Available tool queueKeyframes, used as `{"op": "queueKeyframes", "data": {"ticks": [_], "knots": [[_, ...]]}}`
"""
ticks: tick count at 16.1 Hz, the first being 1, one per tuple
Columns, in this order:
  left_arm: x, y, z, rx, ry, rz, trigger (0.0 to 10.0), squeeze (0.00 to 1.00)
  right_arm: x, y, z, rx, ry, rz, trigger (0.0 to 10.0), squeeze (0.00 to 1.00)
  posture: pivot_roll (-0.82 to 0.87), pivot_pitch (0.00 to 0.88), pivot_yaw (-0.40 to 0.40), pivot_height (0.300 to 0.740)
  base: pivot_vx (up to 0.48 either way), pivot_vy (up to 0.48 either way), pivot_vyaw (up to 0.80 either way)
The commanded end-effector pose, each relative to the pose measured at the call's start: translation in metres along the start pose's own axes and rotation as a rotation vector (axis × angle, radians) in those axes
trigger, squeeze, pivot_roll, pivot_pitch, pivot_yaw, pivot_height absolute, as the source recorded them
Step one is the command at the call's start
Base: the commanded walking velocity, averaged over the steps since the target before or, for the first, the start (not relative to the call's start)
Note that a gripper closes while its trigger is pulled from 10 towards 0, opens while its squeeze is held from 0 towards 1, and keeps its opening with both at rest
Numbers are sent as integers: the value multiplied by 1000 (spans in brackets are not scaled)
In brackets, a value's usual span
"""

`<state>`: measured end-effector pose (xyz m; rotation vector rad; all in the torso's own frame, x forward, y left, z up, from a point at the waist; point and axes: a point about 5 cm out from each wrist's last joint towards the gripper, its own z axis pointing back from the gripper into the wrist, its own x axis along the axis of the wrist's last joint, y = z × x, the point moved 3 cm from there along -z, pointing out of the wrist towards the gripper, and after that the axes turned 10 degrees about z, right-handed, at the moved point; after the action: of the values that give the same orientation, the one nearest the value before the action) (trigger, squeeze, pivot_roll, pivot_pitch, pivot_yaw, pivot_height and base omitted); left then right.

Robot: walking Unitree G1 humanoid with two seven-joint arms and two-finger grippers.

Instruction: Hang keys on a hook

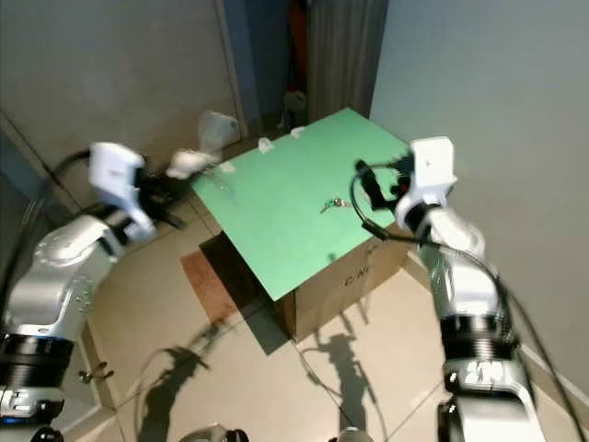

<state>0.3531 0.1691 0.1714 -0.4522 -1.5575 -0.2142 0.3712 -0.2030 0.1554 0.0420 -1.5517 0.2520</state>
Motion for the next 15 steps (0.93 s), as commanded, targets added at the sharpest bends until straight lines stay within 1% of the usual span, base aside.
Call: {"op": "queueKeyframes", "data": {"ticks": [1, 2, 4, 5, 6, 7, 8, 10, 12, 13, 15], "knots": [[-4, 7, 3, 117, -23, 3, 0, 0, 3, 3, 4, -63, -46, -10, 10000, 0, -156, 47, 100, 740, 0, 0, 0], [-8, 8, 5, 164, -30, 11, 0, 0, -3, 7, 7, -95, -45, -29, 10000, 0, -154, 46, 101, 740, 0, 0, 0], [-19, -6, 6, 178, -26, -5, 0, 0, -17, 20, 12, -138, -47, -51, 10000, 0, -152, 43, 103, 740, 0, 0, 0], [-23, -15, 5, 184, -35, 3, 0, 0, -25, 32, 14, -126, -38, -41, 10000, 0, -151, 38, 104, 740, 0, 0, 0], [-25, -17, 4, 193, -39, 2, 0, 0, -28, 36, 15, -114, -32, -61, 10000, 0, -151, 38, 104, 740, 0, 0, 0], [-26, -19, 4, 202, -42, 8, 0, 0, -30, 39, 15, -114, -28, -57, 10000, 0, -153, 34, 107, 740, 0, 0, 0], [-33, -20, 8, 236, -40, 9, 0, 0, -37, 42, 17, -123, -2, -35, 10000, 0, -156, 32, 108, 740, 0, 0, 0], [-43, -17, 18, 281, -32, 26, 0, 0, -46, 45, 23, -126, 14, -63, 10000, 0, -157, 33, 110, 740, 0, 0, 0], [-47, -20, 19, 270, -15, -28, 0, 0, -52, 48, 25, -107, 27, -72, 10000, 0, -155, 32, 109, 740, 0, 0, -650], [-45, -22, 18, 255, -28, -51, 0, 0, -52, 50, 24, -94, 21, -69, 10000, 0, -158, 33, 110, 740, 0, 0, -719], [-46, -28, 15, 218, -18, -78, 0, 0, -53, 53, 23, -84, 17, -62, 10000, 0, -157, 33, 113, 740, 0, 0, -722]]}}
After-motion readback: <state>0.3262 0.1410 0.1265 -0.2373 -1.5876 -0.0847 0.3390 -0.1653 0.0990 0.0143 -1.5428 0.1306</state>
